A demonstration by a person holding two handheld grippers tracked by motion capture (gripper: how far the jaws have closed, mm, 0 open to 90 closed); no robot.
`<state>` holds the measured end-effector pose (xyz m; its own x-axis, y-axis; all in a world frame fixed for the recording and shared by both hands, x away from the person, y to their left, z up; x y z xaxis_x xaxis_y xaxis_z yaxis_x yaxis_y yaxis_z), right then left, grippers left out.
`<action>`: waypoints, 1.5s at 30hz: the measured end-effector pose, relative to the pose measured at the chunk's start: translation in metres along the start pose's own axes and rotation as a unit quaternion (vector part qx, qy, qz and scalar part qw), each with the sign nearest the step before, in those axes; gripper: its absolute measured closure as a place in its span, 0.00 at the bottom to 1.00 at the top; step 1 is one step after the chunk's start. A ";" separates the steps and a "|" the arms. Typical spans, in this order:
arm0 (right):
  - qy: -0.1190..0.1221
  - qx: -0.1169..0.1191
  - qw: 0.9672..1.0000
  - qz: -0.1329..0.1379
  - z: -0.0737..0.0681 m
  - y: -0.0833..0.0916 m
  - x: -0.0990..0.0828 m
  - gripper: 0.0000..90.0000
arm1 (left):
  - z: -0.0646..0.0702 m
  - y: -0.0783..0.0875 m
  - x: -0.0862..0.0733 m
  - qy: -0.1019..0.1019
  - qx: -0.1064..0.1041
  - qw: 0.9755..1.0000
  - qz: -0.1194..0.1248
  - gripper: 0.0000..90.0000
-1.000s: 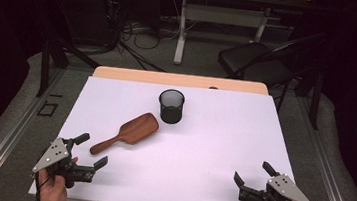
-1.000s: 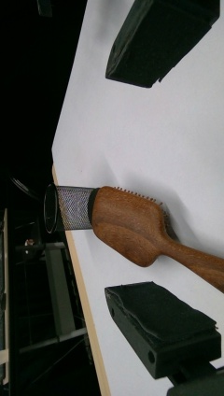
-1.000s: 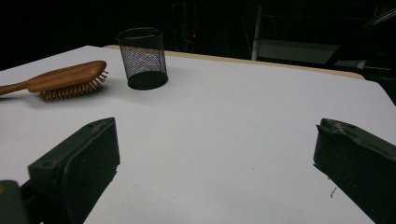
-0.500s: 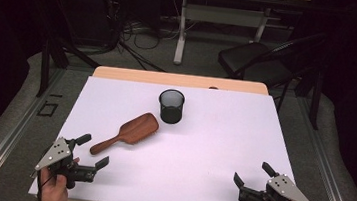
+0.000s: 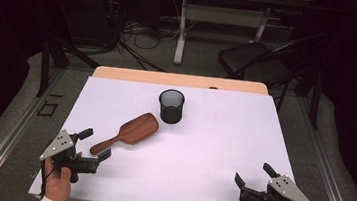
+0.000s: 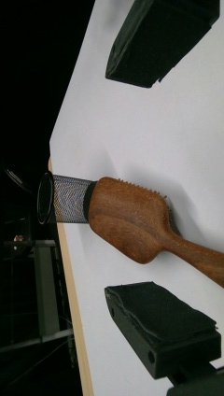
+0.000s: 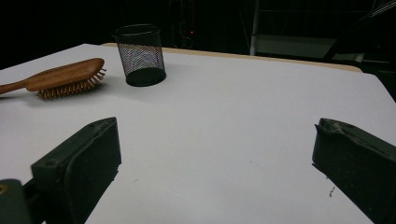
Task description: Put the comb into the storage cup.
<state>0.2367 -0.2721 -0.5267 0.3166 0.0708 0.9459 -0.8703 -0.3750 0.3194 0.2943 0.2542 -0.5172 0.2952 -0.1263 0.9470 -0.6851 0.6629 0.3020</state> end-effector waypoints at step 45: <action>0.013 0.012 1.000 -0.010 -0.006 -0.011 0.003 0.02 | -0.026 -0.049 0.025 -0.008 -0.008 0.987 -0.161 0.01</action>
Point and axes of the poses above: each handheld gripper's, and its own axes: y roughly backward along the jaws, x roughly out of its top, z roughly to its right, the point moved 2 cm from there along -y, roughly forward along the jaws, and after that the axes turned 4 degrees about -z, right-handed, at the moved point
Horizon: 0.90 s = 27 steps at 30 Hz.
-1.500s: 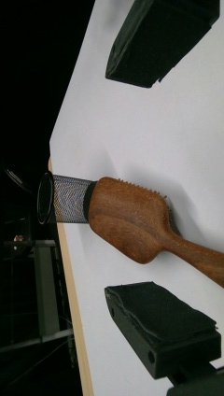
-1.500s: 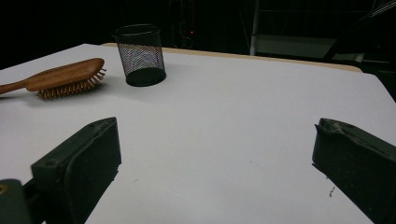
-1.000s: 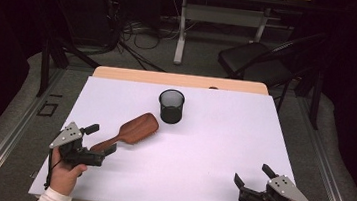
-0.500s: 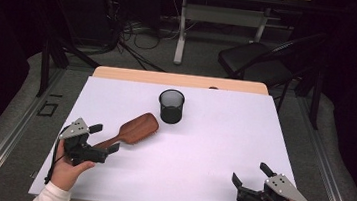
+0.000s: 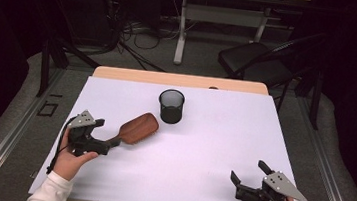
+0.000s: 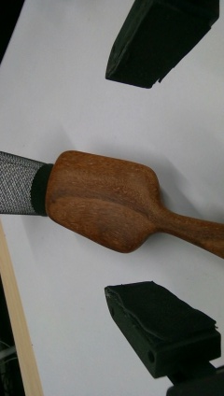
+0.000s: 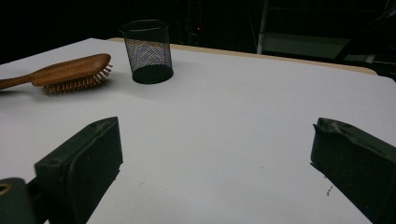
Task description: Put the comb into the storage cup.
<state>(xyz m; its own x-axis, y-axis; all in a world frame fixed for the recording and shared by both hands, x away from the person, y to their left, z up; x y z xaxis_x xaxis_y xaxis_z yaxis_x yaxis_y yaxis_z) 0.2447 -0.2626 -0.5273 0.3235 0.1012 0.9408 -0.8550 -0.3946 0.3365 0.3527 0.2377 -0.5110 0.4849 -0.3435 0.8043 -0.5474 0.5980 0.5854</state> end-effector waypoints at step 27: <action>0.002 0.012 1.000 -0.005 0.000 -0.003 0.000 0.02 | -0.012 -0.004 0.021 -0.005 -0.006 0.992 -0.126 0.01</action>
Point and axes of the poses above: each handheld gripper's, and its own axes: y roughly backward along the jaws, x roughly out of its top, z roughly to its right, the point moved 2 cm from there along -y, roughly forward along the jaws, and after that the axes turned 4 degrees about -z, right-handed, at the moved point
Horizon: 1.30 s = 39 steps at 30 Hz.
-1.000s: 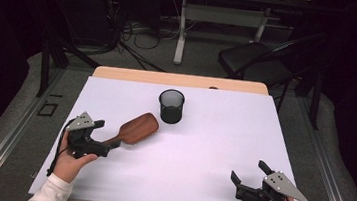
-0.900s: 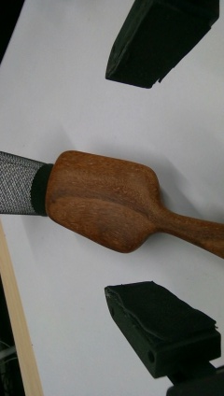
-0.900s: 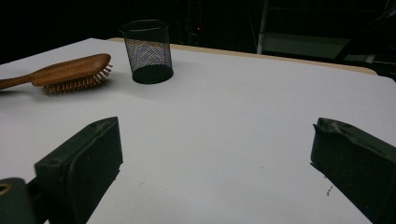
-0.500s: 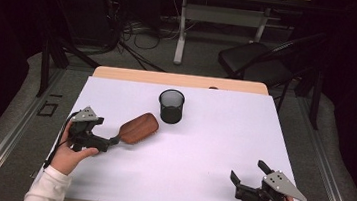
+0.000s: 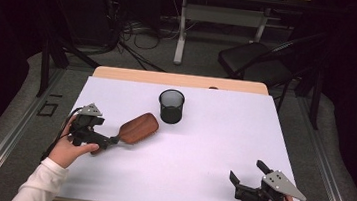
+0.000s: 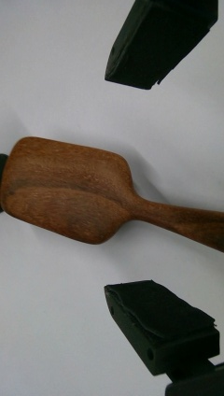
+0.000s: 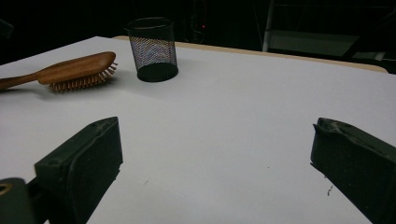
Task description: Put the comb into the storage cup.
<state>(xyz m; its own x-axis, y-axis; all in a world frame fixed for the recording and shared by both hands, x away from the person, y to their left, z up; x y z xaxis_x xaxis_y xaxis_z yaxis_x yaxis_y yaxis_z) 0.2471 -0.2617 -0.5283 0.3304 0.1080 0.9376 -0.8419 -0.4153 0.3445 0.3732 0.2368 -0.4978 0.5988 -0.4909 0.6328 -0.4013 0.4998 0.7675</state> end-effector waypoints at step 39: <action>-0.003 0.002 1.000 -0.008 0.000 -0.001 -0.002 0.03 | -0.011 -0.036 0.002 -0.066 0.015 0.983 -0.171 0.17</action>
Point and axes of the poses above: each handheld gripper's, and its own axes: y roughly backward along the jaws, x roughly out of its top, z roughly to its right, the point moved 2 cm from there along -y, roughly forward along the jaws, and after that the axes turned 4 degrees about -z, right-handed, at the moved point
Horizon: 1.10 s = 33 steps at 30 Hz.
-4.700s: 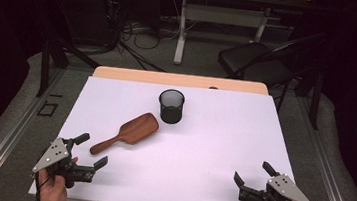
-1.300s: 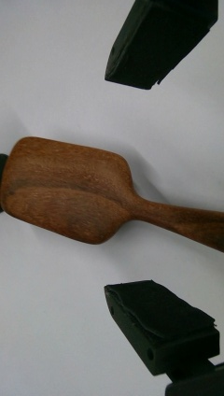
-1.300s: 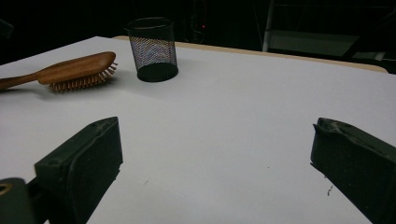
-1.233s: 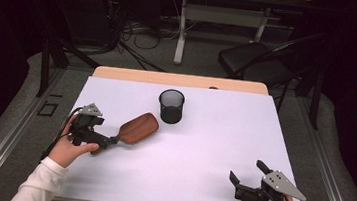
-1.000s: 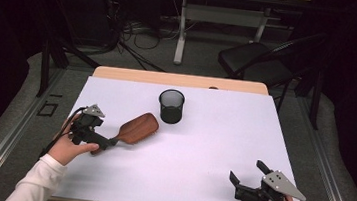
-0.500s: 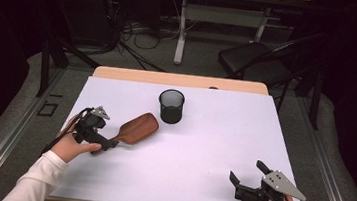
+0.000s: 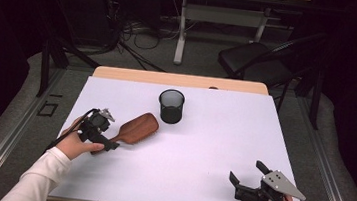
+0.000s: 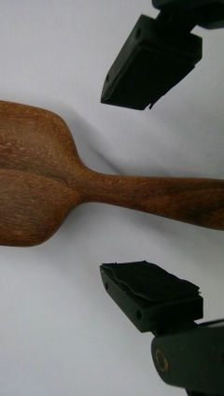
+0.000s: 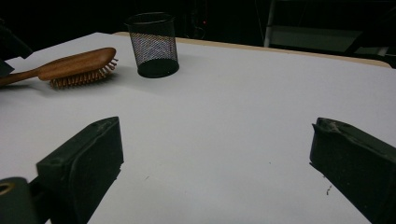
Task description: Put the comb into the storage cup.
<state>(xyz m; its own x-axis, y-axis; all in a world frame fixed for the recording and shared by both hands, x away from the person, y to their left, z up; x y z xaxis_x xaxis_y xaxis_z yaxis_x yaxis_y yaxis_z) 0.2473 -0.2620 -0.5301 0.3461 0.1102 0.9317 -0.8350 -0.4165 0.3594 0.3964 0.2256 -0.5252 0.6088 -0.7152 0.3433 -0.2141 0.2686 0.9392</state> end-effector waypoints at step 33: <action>0.002 0.005 1.000 -0.006 -0.001 -0.002 -0.001 0.04 | -0.005 -0.006 0.014 -0.022 0.007 0.997 -0.070 0.25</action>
<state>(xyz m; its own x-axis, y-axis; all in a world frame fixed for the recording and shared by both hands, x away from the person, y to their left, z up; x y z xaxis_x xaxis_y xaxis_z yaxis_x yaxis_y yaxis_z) 0.2479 -0.2604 -0.5318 0.3536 0.1190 0.9278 -0.8271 -0.4234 0.3695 0.4102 0.2166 -0.5264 0.5995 -0.7729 0.2078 -0.1399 0.1544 0.9781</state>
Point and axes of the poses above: each handheld gripper's, and its own axes: y roughly backward along the jaws, x roughly out of its top, z roughly to its right, the point moved 2 cm from there along -y, roughly forward along the jaws, and after that the axes turned 4 degrees about -z, right-handed, at the moved point
